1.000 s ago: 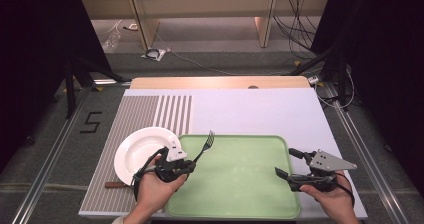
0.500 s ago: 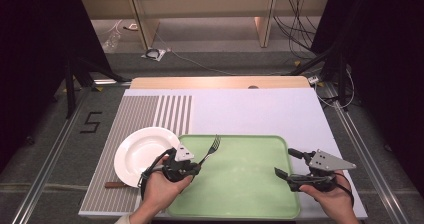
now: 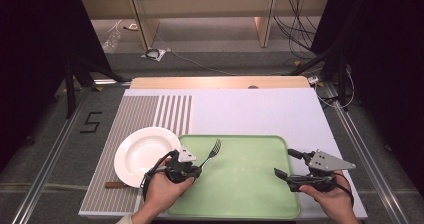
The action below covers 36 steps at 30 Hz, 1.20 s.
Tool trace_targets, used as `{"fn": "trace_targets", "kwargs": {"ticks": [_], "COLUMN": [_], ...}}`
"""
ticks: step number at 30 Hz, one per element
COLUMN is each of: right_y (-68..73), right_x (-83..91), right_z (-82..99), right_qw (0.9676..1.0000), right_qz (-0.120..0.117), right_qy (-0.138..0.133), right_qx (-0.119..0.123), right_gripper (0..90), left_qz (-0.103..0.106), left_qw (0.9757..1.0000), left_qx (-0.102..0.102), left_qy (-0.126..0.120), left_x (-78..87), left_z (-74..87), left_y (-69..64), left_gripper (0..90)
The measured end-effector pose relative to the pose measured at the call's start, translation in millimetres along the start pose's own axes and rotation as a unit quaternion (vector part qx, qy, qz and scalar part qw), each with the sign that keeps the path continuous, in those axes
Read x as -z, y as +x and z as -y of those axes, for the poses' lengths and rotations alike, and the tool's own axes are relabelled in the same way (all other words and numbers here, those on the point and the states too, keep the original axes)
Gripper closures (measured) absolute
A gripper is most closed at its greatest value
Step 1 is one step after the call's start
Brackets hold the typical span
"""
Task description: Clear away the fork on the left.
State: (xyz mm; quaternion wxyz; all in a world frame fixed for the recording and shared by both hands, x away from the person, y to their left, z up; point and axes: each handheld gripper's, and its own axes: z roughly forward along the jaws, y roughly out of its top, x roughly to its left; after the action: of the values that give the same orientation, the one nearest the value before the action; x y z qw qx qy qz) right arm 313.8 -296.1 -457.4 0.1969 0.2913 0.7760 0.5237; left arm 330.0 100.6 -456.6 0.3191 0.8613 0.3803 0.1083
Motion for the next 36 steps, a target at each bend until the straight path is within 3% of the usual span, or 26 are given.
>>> {"fn": "trace_targets", "kwargs": {"ticks": [7,13,19,22,25,30,36], "right_y": [0.7,0.9,1.7,0.6,1.2,1.9,1.2], "right_x": [-0.5,-1.0,-0.4,-0.4,-1.5,-1.8,-1.0], "right_z": [0.1,0.4,0.1,0.2,0.0,-0.2,0.1], "right_qw": [1.0,1.0,1.0,1.0,1.0,1.0,1.0], "right_qz": [-0.003,-0.004,-0.006,-0.002,-0.003,-0.003,-0.002], "right_qy": [-0.006,-0.005,-0.002,0.001,-0.003,-0.003,0.002], "right_qx": [-0.003,-0.003,-0.006,-0.001,-0.002,-0.002,-0.002], "right_gripper": [19.2,19.2,19.2,19.2,19.2,19.2,19.2], "left_qz": [-0.006,-0.009,-0.008,-0.011,-0.012,-0.033,-0.034], "left_qw": [0.9999,0.9997,0.9999,0.9996,0.9995,0.9982,0.997], "left_qx": [0.001,-0.012,-0.015,-0.025,-0.028,-0.041,-0.048], "left_qy": [0.009,0.021,0.0,0.001,0.012,0.03,0.049], "left_x": [-0.3,-3.0,8.0,15.5,19.2,19.3,16.4], "left_z": [4.9,10.0,13.9,19.5,27.3,33.7,35.8], "left_y": [0.3,-2.8,-2.6,-0.8,0.8,4.6,5.1], "left_gripper": [77.2,76.6,71.5,77.6,89.5,89.8,89.8]}}
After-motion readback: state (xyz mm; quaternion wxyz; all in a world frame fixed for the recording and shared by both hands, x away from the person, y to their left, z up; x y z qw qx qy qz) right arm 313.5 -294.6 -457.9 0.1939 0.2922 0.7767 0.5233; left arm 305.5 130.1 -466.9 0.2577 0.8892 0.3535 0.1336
